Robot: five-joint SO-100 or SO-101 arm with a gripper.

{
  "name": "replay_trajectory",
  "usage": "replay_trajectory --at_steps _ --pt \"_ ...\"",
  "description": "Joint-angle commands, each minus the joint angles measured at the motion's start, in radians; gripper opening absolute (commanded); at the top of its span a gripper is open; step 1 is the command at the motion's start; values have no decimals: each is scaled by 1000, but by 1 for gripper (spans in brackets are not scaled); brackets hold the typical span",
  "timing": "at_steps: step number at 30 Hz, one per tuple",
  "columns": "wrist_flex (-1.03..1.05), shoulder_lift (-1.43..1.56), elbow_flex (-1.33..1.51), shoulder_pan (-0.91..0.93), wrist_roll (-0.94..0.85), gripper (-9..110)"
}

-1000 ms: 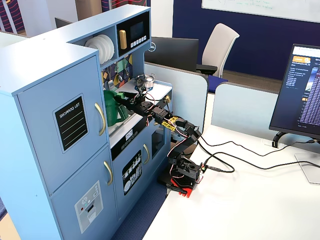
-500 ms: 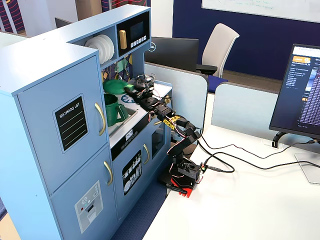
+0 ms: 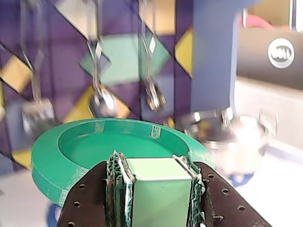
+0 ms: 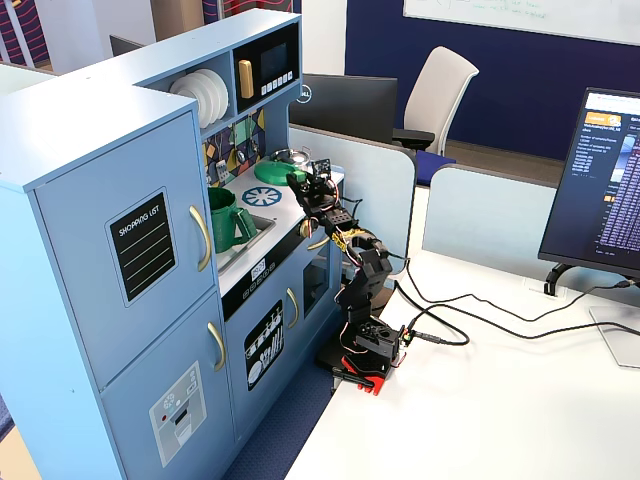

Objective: Take off the lid from the green recipient and place it on the counter

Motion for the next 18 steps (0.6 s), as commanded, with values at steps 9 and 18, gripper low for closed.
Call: replay_trajectory --at_steps 9,18 --pt "-161 -238 -92 -8 -18 0" --pt "-166 -264 -132 -17 49 30"
